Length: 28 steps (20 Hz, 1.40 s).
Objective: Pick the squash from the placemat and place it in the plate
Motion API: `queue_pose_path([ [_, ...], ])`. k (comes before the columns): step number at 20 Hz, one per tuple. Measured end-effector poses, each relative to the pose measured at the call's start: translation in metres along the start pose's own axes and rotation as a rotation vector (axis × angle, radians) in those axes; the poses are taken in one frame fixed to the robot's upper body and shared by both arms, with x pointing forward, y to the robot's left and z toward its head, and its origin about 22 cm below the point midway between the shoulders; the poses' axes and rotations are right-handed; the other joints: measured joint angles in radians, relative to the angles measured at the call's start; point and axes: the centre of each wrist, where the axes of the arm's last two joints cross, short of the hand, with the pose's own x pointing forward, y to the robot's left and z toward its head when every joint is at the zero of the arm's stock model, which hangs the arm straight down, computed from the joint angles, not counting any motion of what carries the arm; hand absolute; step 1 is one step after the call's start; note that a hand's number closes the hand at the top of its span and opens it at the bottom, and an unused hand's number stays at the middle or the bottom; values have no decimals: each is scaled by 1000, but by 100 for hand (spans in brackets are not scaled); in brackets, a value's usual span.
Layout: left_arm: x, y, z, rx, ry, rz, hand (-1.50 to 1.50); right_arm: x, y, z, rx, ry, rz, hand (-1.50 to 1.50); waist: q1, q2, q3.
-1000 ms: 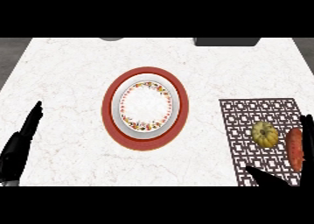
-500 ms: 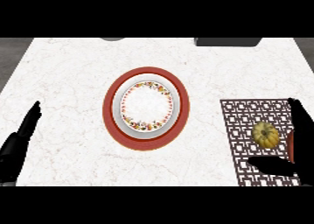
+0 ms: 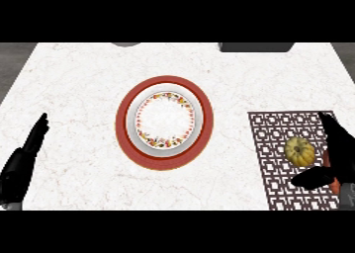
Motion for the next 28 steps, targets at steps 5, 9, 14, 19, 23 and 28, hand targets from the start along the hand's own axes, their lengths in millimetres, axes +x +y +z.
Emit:
queue_pose_path([
  [5,2,0,1,-4,6,-2,0,-1,7,-9,50,2,28,-150,-2,-1,0],
  [9,-3,-8,3,-2,3,-9,0,-5,8,-19,96,2,33,-150,-2,-1,0],
  [14,-6,-2,5,-4,4,-9,0,-7,23,-29,144,16,50,-150,-2,-1,0],
  [19,-10,2,2,-1,5,-5,0,-10,29,-40,151,29,53,-150,-2,-1,0],
  [23,-4,5,7,-5,6,-6,0,-20,38,-51,159,35,53,-150,-1,-1,0],
  [28,-5,6,6,-6,8,-7,0,-23,45,-56,166,12,40,150,-2,-1,0],
])
